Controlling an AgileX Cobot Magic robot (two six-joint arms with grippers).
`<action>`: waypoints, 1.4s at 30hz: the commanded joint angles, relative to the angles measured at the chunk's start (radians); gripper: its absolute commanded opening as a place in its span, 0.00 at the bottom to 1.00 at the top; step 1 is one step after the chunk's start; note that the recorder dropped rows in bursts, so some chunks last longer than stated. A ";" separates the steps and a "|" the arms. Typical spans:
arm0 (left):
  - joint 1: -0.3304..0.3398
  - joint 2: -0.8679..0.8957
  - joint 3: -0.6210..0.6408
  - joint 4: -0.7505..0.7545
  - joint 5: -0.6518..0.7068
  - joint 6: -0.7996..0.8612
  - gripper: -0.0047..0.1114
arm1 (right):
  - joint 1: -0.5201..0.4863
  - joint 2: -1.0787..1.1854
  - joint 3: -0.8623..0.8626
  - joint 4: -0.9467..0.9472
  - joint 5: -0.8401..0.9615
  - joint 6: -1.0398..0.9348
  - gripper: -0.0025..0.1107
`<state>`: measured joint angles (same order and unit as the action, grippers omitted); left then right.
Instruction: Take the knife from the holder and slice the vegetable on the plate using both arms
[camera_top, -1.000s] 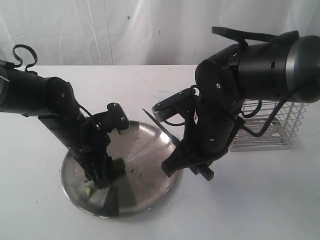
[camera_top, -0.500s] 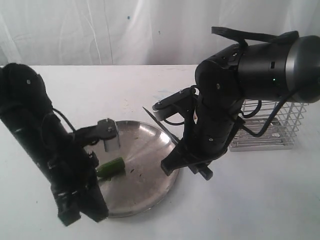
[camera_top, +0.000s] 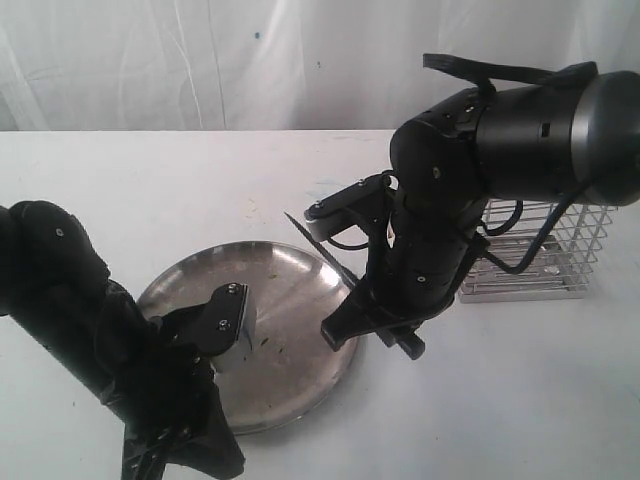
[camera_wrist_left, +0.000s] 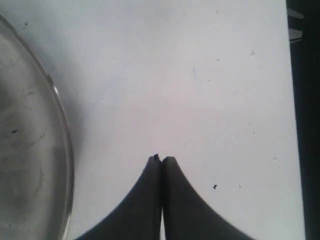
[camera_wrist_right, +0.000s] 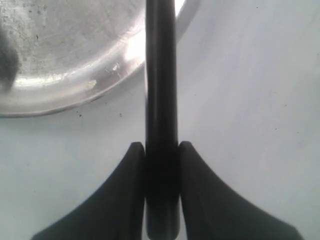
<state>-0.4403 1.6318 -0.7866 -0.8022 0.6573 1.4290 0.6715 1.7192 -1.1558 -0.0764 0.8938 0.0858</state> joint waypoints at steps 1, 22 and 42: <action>-0.004 0.050 0.011 -0.003 -0.035 0.015 0.04 | -0.004 -0.012 -0.006 -0.005 -0.018 0.004 0.02; -0.004 0.092 0.011 -0.017 -0.250 0.013 0.04 | -0.004 -0.012 -0.006 -0.005 0.010 0.004 0.02; -0.001 -0.119 -0.046 0.067 -0.159 -0.067 0.05 | -0.004 -0.012 -0.006 -0.006 0.038 0.004 0.02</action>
<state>-0.4423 1.5889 -0.8147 -0.7642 0.4718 1.4256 0.6715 1.7192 -1.1558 -0.0805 0.9172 0.0858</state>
